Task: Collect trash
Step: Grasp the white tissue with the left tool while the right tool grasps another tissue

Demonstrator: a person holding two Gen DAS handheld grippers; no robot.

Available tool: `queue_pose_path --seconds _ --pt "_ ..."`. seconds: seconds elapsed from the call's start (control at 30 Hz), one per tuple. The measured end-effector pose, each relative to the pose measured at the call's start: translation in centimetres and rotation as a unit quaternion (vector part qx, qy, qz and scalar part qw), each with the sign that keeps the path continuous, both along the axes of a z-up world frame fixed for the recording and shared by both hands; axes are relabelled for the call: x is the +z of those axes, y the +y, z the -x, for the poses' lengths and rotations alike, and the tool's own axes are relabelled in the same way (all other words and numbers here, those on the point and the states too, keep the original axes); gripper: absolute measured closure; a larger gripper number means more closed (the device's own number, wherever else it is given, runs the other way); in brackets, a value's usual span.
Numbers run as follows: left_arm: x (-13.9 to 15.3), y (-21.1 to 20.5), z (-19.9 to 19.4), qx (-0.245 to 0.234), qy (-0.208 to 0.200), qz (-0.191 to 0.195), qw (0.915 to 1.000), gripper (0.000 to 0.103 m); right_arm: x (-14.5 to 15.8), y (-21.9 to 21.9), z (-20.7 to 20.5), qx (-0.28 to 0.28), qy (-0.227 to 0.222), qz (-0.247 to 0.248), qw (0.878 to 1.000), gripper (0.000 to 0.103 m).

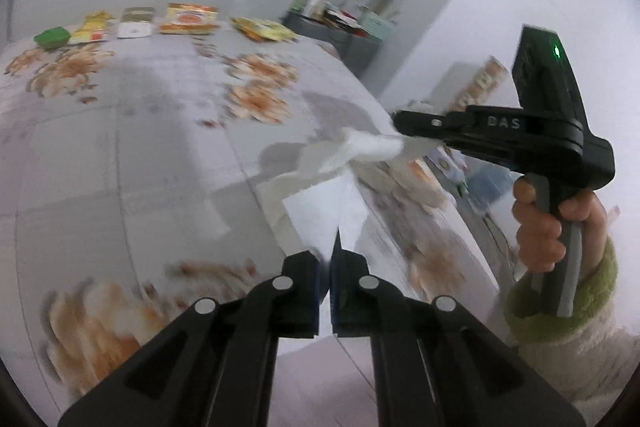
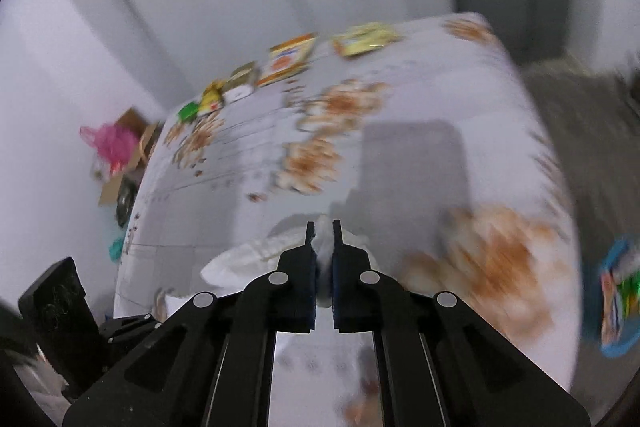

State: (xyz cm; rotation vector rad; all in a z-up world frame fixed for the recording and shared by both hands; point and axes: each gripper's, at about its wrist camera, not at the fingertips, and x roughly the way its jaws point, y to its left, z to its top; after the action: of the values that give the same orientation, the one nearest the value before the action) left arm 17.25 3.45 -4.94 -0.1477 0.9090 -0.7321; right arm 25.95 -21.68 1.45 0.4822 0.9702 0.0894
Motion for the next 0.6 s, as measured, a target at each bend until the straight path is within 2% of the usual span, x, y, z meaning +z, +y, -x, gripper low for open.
queue_pose_path --seconds 0.2,0.37,0.4,0.47,0.5,0.53,0.6 --pt "-0.8 -1.8 3.2 -0.025 -0.009 -0.046 0.9986 0.100 -1.4 -1.5 7.4 -0.061 0.013 0.013 0.998 0.098" --pt "-1.6 -2.5 3.9 -0.034 0.005 -0.056 0.9979 0.099 -2.5 -1.0 9.6 -0.076 0.019 0.021 0.997 0.094" --pt "-1.7 -2.6 3.9 -0.035 0.005 -0.058 0.9977 0.096 -2.4 -1.3 10.0 -0.077 0.018 0.025 0.997 0.093" --pt "-1.8 -2.8 3.9 -0.035 0.003 -0.064 0.9973 0.082 -2.1 -1.3 10.1 -0.074 0.011 0.029 0.997 0.085" --pt "-1.8 -2.9 3.9 -0.036 0.002 -0.066 0.9971 0.069 -1.8 -1.4 10.1 -0.073 0.003 0.028 0.997 0.076" --pt "-1.7 -3.0 3.9 -0.037 0.001 -0.069 0.9969 0.060 -1.5 -1.6 10.4 -0.073 -0.004 0.027 0.997 0.064" --pt "-1.7 -3.5 4.0 -0.041 -0.007 -0.077 0.9962 0.057 -1.1 -1.7 10.4 -0.072 -0.017 0.029 0.997 0.055"
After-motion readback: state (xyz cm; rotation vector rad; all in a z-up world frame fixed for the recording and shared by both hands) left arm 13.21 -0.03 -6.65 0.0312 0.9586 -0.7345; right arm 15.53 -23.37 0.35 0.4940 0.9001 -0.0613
